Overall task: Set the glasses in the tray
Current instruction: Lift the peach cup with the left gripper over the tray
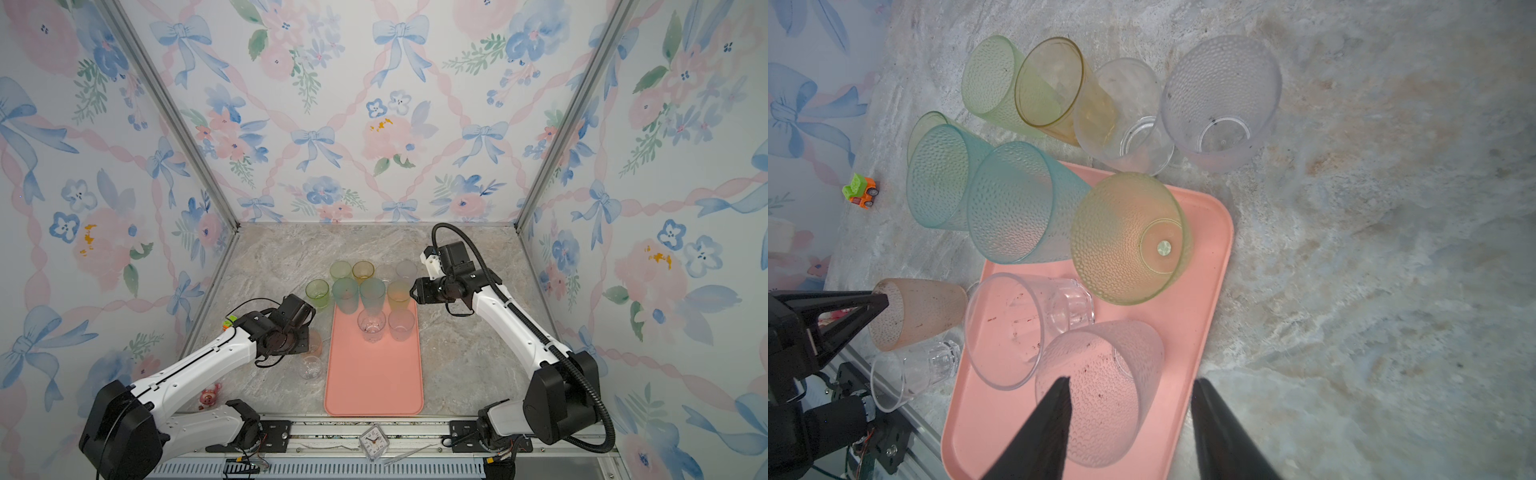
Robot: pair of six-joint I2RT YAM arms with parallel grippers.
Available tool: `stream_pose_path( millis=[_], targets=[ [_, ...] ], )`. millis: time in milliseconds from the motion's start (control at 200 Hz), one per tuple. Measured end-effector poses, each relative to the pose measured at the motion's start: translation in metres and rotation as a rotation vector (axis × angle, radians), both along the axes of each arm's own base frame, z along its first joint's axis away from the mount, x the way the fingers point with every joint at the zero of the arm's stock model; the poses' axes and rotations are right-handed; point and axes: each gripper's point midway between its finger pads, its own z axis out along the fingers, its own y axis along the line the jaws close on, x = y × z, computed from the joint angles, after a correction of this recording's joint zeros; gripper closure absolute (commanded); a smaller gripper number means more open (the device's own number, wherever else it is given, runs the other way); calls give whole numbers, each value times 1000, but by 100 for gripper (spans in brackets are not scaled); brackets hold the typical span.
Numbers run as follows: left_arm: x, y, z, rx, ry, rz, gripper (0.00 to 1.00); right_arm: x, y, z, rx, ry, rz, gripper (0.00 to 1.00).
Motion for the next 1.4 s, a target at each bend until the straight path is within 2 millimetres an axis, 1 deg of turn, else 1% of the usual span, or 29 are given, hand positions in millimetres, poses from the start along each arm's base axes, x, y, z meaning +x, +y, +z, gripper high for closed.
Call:
stream_pose_path(
  millis=[150, 465, 720, 930, 1020, 1155, 1401],
  targets=[
    [0, -1, -2, 4, 11, -11, 91, 0, 0, 0, 0, -1, -1, 50],
    [6, -6, 7, -8, -12, -26, 92, 1, -2, 0, 0, -1, -6, 50],
    [21, -15, 30, -29, -70, -58, 92, 1, -2, -1, 0, 0, -6, 50],
    [36, -25, 57, -52, -133, -91, 93, 1, -2, -1, -1, 1, -7, 50],
    [42, -29, 64, -55, -147, -105, 93, 1, -2, -1, 0, 1, -7, 50],
    [47, -37, 63, -50, -135, -127, 94, 1, -2, -1, 0, 1, -7, 50],
    [53, -61, 51, -34, -77, -205, 94, 1, -2, -1, -1, 1, -8, 50]
  ],
)
